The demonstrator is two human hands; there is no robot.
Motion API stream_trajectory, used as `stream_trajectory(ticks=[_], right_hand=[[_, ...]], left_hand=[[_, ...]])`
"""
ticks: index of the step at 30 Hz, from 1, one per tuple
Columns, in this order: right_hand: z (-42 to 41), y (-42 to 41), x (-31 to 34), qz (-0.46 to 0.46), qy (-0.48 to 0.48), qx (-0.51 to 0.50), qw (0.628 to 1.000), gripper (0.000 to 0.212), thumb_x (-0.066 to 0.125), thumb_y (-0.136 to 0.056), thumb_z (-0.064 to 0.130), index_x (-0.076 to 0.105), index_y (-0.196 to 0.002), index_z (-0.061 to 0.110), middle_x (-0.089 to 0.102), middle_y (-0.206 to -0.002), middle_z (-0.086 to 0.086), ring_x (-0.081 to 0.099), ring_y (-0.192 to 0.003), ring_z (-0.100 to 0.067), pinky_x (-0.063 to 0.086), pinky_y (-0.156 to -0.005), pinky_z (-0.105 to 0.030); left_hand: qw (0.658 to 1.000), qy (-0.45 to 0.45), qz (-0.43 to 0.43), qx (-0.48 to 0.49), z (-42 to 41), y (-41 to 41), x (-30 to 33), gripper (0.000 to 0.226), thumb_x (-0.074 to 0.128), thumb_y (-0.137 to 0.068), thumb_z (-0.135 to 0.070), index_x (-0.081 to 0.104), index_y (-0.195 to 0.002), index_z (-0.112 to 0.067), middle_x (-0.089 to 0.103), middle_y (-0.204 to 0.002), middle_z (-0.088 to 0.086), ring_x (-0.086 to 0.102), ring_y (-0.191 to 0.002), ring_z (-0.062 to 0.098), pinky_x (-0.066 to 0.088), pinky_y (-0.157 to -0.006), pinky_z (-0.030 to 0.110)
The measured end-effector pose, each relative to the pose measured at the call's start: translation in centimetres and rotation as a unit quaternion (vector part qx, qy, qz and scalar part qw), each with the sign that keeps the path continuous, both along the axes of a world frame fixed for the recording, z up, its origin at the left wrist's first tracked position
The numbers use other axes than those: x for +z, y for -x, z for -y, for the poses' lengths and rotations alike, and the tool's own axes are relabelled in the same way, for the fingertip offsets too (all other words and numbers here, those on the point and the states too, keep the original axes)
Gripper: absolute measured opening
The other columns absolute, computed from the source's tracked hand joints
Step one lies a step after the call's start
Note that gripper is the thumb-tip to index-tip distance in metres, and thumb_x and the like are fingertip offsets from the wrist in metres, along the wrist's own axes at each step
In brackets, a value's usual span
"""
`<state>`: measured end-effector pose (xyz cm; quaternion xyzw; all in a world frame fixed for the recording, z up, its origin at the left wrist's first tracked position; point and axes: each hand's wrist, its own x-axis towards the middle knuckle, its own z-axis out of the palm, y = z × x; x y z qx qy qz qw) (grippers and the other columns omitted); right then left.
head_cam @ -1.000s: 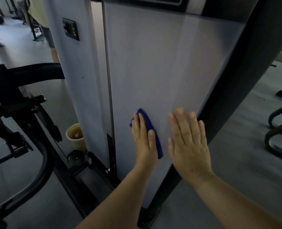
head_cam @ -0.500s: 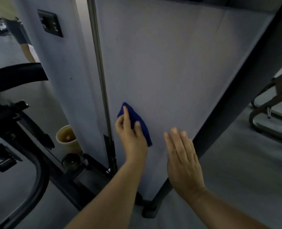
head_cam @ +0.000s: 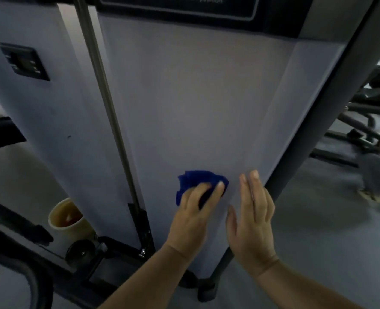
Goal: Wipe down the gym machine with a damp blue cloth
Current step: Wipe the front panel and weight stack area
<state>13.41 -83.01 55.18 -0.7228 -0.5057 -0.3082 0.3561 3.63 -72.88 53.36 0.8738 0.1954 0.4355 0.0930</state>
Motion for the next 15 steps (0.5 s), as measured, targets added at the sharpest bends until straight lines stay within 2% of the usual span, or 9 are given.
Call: stream_trajectory(ticks=[1,2,5,7,10,12,14,15], right_hand=[[0.1,0.1,0.1,-0.009,0.004,0.005,1.000,0.074,0.060,-0.087,0.000,0.022,-0.151,0.002,0.018,-0.158,-0.014,0.020,-0.148,-0.025,0.027,-0.118,-0.041],[0.1,0.2,0.3,-0.019,-0.002,0.009,1.000,0.074,0.060,-0.087,-0.001,0.022,-0.150,0.001,0.017,-0.158,-0.015,0.017,-0.149,-0.026,0.025,-0.119,-0.040],[-0.6,1.5,0.5,-0.041,-0.003,-0.012,0.999,0.074,0.061,-0.086,0.000,0.022,-0.149,-0.004,0.015,-0.157,-0.017,0.012,-0.150,-0.027,0.023,-0.120,-0.043],[-1.4,2.8,0.4,-0.066,-0.006,-0.030,0.997,0.075,0.061,-0.087,0.004,0.020,-0.148,-0.004,0.010,-0.159,-0.015,0.008,-0.150,-0.028,0.027,-0.118,-0.049],[-2.0,4.3,0.6,-0.101,-0.019,-0.056,0.993,0.079,0.063,-0.085,0.010,0.019,-0.149,-0.003,0.008,-0.160,-0.015,0.011,-0.150,-0.033,0.030,-0.114,-0.055],[-2.4,5.0,1.0,-0.041,-0.040,-0.027,0.998,0.072,0.061,-0.085,0.008,0.027,-0.148,0.002,0.012,-0.162,-0.008,0.018,-0.149,-0.028,0.032,-0.113,-0.054],[-3.5,5.5,1.9,0.033,-0.043,0.022,0.998,0.064,0.058,-0.085,0.005,0.035,-0.145,0.008,0.015,-0.162,0.001,0.023,-0.147,-0.020,0.033,-0.115,-0.047],[-4.4,5.7,2.6,0.048,-0.043,0.038,0.997,0.063,0.058,-0.085,0.002,0.038,-0.144,0.006,0.018,-0.160,0.000,0.024,-0.147,-0.019,0.031,-0.116,-0.043]], left_hand=[[0.998,-0.061,-0.011,-0.011,-0.6,0.1,0.1,0.084,0.070,-0.085,-0.003,0.025,-0.151,-0.029,0.035,-0.139,0.003,0.043,-0.117,0.026,0.048,-0.094,0.032],[0.996,-0.087,0.006,-0.011,-1.6,-0.1,1.0,0.084,0.069,-0.082,0.000,0.028,-0.150,-0.027,0.033,-0.139,0.004,0.042,-0.116,0.027,0.048,-0.091,0.032],[0.989,-0.130,0.074,0.010,-3.5,-0.7,5.6,0.072,0.065,-0.083,0.005,0.038,-0.143,-0.023,0.032,-0.136,0.005,0.040,-0.113,0.028,0.047,-0.093,0.036],[0.987,-0.153,0.056,-0.003,-4.4,0.1,4.3,0.078,0.071,-0.078,0.008,0.039,-0.142,-0.024,0.033,-0.136,0.005,0.040,-0.112,0.028,0.046,-0.095,0.037],[0.987,-0.154,-0.044,-0.022,-5.7,2.7,-0.3,0.100,0.077,-0.066,0.009,0.033,-0.148,-0.028,0.033,-0.137,0.003,0.046,-0.108,0.026,0.048,-0.093,0.037],[0.985,-0.160,-0.061,-0.008,-7.2,3.1,-0.3,0.108,0.079,-0.068,0.004,0.021,-0.153,-0.029,0.031,-0.139,0.003,0.051,-0.109,0.026,0.044,-0.097,0.037],[0.987,-0.159,0.019,0.017,-8.6,2.1,2.8,0.098,0.079,-0.075,-0.004,0.022,-0.151,-0.029,0.029,-0.139,0.006,0.045,-0.115,0.027,0.039,-0.102,0.038],[0.989,-0.141,0.043,0.030,-8.9,1.9,4.6,0.092,0.078,-0.076,-0.006,0.026,-0.149,-0.028,0.028,-0.139,0.008,0.041,-0.117,0.027,0.040,-0.103,0.038]])
